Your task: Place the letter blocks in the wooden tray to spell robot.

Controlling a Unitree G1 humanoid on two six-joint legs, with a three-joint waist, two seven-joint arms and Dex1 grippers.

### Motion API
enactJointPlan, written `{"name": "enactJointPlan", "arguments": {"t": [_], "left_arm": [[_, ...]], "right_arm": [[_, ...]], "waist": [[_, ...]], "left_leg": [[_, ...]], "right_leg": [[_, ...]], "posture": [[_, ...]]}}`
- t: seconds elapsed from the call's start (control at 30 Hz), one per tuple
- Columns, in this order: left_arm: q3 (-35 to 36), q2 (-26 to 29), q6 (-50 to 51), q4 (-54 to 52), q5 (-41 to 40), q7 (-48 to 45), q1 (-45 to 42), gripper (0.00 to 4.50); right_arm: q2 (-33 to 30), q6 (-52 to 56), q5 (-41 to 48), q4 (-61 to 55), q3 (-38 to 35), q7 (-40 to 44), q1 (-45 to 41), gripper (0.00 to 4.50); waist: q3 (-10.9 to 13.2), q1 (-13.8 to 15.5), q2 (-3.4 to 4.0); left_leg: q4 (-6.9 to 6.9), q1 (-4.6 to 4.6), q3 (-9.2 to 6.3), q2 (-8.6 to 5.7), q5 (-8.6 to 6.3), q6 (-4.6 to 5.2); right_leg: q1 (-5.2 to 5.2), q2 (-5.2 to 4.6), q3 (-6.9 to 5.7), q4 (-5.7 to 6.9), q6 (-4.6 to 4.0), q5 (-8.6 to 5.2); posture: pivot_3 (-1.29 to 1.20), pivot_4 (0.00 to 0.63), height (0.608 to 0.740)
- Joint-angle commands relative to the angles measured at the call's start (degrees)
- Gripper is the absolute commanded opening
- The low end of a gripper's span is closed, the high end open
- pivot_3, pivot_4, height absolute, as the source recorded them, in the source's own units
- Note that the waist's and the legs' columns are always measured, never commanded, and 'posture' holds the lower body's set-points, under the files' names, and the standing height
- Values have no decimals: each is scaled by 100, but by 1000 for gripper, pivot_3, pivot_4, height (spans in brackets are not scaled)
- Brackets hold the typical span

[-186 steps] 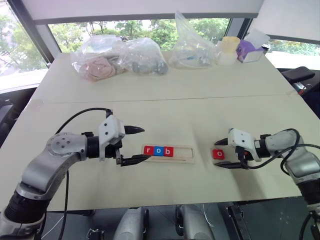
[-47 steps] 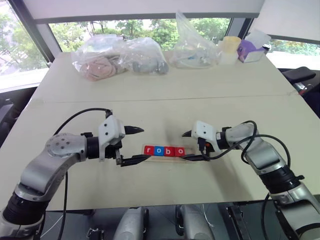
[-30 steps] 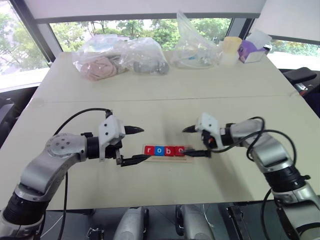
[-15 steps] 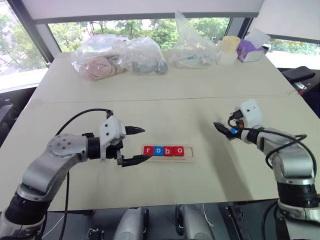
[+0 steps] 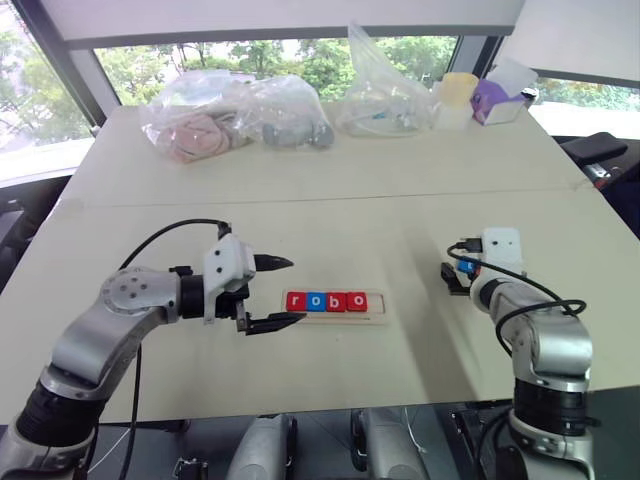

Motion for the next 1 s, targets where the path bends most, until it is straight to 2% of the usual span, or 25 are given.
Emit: {"name": "enactJointPlan", "arguments": {"t": [0.03, 0.2, 0.23, 0.3, 0.47, 0.6, 0.83, 1.0], "left_arm": [[81, 2, -103, -76, 1, -7, -67, 4500], [103, 14, -100, -103, 25, 7, -39, 4500], [104, 12, -99, -105, 27, 11, -37, 4500], [108, 10, -105, -107, 32, 18, -32, 4500], [109, -3, -109, -113, 27, 31, -20, 4500], [90, -13, -127, -84, 29, 10, -30, 4500], [15, -38, -176, 19, 47, -88, -93, 4500], [-58, -84, -244, 105, 91, -156, -131, 4500]], "right_arm": [[318, 241, -7, 124, -426, -359, -148, 4462], [629, 451, 46, 237, -672, -524, -304, 4462], [656, 458, 48, 254, -674, -543, -329, 4228], [628, 417, 40, 288, -578, -535, -344, 3704], [585, 363, 42, 353, -436, -529, -379, 1280], [329, 691, 149, -270, -27, -245, -6, 1280], [168, 2351, 835, -2364, 300, 415, 914, 1280], [333, 2467, 902, -2820, 291, 360, 1142, 1280]], "waist": [[-1, -3, 1], [-4, -16, -1], [-5, -17, -2], [-6, -25, -3], [-6, -96, -3], [-6, -87, -1], [-8, -102, -4], [-8, -103, -4]], "left_leg": [[0, 0, 0, 0, 0, 0], [0, 2, 0, 0, 0, 0], [0, 4, 0, 0, 0, 0], [0, 7, 0, 0, 0, 0], [-1, 8, -1, 0, 0, 0], [-2, 7, -1, 0, 0, 0], [-9, 2, -16, 0, -1, 1], [-7, 4, -19, 5, -1, 1]], "right_leg": [[0, 0, 0, 1, 0, 0], [2, 1, -1, 2, 2, 1], [4, 1, -1, 2, 1, 0], [8, 1, -1, 1, 0, 0], [8, 1, -1, 1, 0, -1], [7, 2, -1, 1, 2, 0], [5, 0, -7, -2, 8, -3], [5, -1, -8, -3, 2, -6]], "posture": [[0, 150, 725], [0, 150, 725], [0, 150, 725], [0, 150, 725], [0, 150, 725], [0, 150, 725], [0, 150, 725], [0, 150, 725]]}}
